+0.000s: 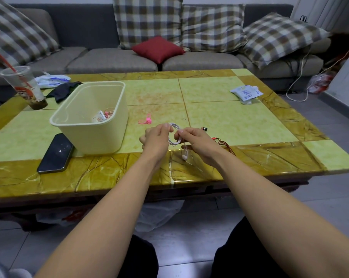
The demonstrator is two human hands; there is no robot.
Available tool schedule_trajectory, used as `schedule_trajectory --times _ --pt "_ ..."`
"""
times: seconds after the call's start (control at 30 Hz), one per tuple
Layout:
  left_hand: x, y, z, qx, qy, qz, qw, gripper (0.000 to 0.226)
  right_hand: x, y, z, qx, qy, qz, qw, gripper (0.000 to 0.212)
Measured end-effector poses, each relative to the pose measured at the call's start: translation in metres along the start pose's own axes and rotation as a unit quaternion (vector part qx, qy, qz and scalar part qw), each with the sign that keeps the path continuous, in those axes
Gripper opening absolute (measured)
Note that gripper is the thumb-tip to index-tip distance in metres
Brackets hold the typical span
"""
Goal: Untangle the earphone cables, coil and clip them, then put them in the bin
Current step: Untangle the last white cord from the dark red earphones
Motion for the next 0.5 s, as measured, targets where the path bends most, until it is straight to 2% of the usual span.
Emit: schedule_trajectory --times 0.1,0.17,0.23,0.37,0.43,0.5 --pt "0.001 -0.005 -0.005 0.041 -0.218 0.027 0.975 0.029 -0.014 -0.004 -0.010 -0.075 0.065 0.058 0.993 0.025" --pt "0.001 -0.006 -0.006 0.064 -0.307 0.051 0.948 0.030 -0.020 -0.003 -0.009 -0.086 0.131 0.067 0.985 0.022" --pt "-0.001 -0.007 -0.007 0.067 -0.354 0.077 0.930 0.032 -0.020 0.001 -0.002 -0.063 0.194 0.045 0.978 0.020" --pt "-0.007 -0.003 -0.004 0.047 -0.284 0.109 0.952 0.030 -0.016 0.006 0.004 -0.038 0.293 0.015 0.955 0.020" --pt "-0.006 -0.004 -0.002 0.045 -0.254 0.121 0.958 0.028 -0.014 0.007 0.003 -0.025 0.280 -0.002 0.960 0.021" --pt "-0.001 -0.006 0.001 0.038 -0.205 0.120 0.971 0.027 -0.008 0.007 0.004 -0.002 0.217 -0.016 0.976 0.022"
Point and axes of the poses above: each hand's wrist, its own y-axis towards the middle knuckle, its own x-axis out of the back of the hand, z = x × y, the point moved 6 cm from there along y, towards the middle knuckle, and after that the axes turned 14 degrees about y, right-handed, at the moved point
